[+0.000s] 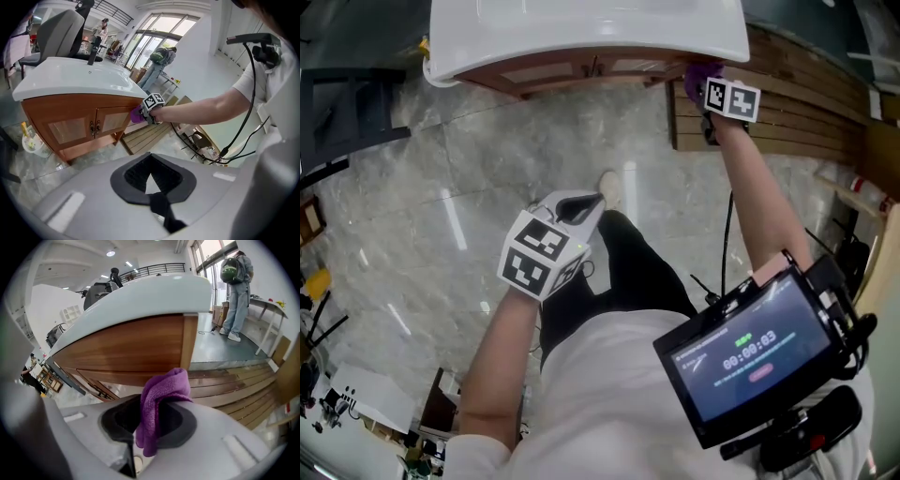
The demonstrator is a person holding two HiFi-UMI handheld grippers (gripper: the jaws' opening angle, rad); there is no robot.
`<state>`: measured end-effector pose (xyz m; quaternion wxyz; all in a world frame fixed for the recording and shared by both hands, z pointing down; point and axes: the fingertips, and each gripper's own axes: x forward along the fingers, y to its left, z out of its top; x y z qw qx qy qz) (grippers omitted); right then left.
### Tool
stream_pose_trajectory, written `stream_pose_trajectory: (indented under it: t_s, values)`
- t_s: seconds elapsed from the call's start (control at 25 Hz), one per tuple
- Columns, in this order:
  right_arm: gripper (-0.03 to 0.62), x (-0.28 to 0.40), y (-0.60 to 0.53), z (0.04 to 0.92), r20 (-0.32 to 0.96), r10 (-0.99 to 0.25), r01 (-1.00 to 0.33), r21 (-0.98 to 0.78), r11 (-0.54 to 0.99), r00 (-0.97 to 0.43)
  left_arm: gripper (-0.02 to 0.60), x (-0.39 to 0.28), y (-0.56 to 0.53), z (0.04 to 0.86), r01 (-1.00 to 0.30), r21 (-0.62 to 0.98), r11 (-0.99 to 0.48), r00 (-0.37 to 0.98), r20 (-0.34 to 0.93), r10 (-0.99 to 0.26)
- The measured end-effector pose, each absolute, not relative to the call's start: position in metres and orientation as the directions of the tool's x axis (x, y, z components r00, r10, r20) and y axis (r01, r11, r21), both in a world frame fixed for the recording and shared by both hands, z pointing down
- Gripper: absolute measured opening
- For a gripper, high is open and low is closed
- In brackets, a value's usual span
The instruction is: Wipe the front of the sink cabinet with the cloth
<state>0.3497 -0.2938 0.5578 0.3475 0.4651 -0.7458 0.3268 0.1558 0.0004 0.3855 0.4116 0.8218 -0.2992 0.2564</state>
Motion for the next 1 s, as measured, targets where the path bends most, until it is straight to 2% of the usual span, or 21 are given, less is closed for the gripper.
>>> stream_pose_trajectory:
  t_s: [0.6, 1.0]
  values:
    - [0.072, 0.261, -0.278, 0.558, 0.826, -0.436, -0.886, -0.153, 0.437, -0.358, 0.005, 0.106, 0.016, 0.380, -0.723, 0.490, -0.488, 0.665, 0.684, -0.299]
    - [0.072, 0.171, -0.253, 0.555, 0.820, -0.408, -0.848, -0.164, 0.504, -0.401, 0.005, 0.058, 0.051, 0.375, -0.721, 0.498, -0.482, 0.666, 0.690, -0.283]
